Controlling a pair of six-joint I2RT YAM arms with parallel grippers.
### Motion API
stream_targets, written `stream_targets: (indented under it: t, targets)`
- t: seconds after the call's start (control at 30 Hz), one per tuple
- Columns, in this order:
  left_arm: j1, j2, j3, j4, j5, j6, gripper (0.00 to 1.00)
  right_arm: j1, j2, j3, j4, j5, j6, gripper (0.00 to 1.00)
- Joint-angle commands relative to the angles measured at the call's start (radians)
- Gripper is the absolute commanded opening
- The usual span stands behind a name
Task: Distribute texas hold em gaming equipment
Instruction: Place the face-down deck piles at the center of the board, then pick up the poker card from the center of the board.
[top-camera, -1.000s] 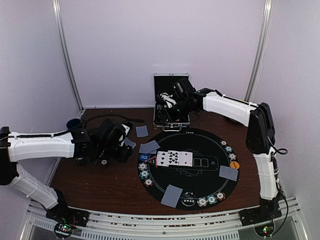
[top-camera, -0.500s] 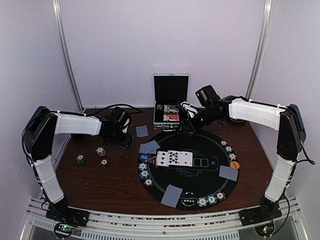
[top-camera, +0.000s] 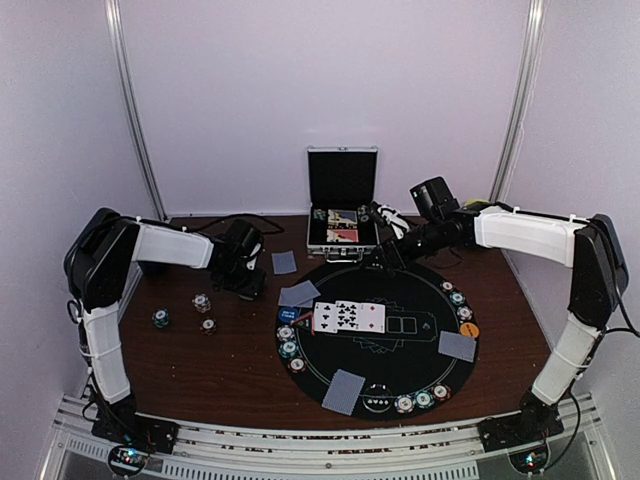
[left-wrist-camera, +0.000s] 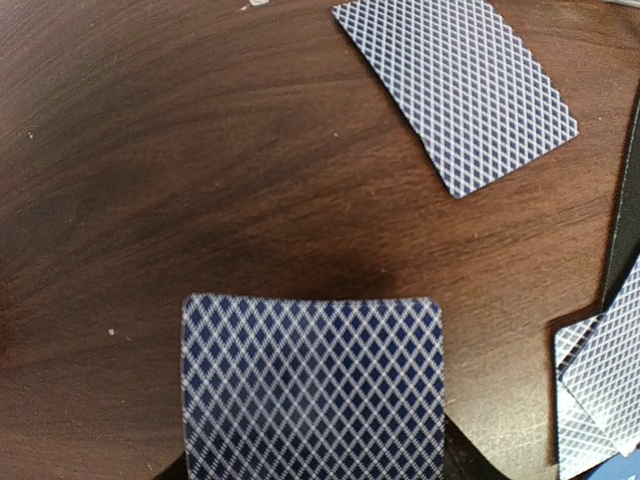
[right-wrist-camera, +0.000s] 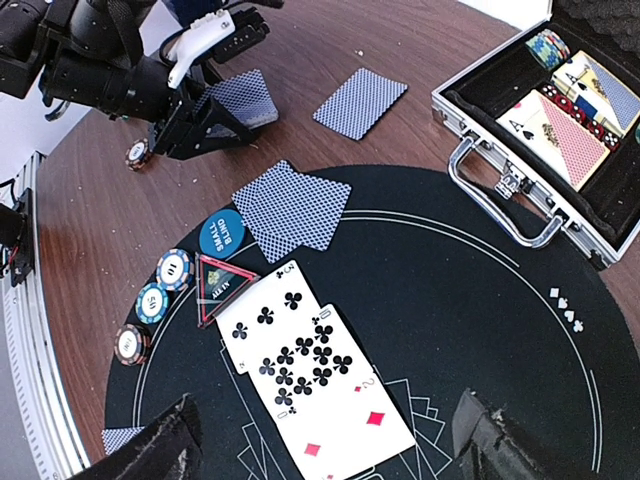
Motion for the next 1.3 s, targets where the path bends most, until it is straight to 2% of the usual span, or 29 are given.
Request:
stream_targets:
  t: [0.0,0.23,0.43,0.7,0.77,0.97,1.07,1.27]
  targets:
    - [0.011,-0.004,-0.025,0.035,-0.001,-0.015,0.56,-0.006,-0.018,-0.007,0.032,-0.029,0.002,0.88]
    - [0.029,-0.021,-0.061,0.051,0.008,-0.021,0.62,-0.006,-0.011,-0.005,0.029,-0.032,0.0,0.89]
    - [0.028,-0.048,-0.082,0.052,0.014,-0.023,0.79,-0.006,-0.02,-0.005,0.027,-0.026,-0.003,0.89]
    - [0.027,-0.106,-0.063,0.046,0.018,-0.024,0.94,-0.006,-0.028,-0.008,0.03,-0.024,-0.003,0.91]
    - [0.027,-0.114,-0.029,0.047,0.041,-0.019,0.98,-0.005,-0.033,-0.008,0.031,-0.024,-0.003,0.92]
    - [0.014,-0.074,0.118,0.027,0.077,-0.023,0.98,-0.005,-0.049,-0.018,0.04,-0.014,-0.002,0.92]
    - [-0.001,0.002,0.245,-0.015,0.075,-0.07,0.98,-0.006,-0.049,-0.022,0.048,-0.007,0.001,0.93]
    - [-0.035,0.217,0.559,-0.186,-0.038,-0.183,0.98,-0.007,-0.056,-0.031,0.062,0.002,0.008,0.93]
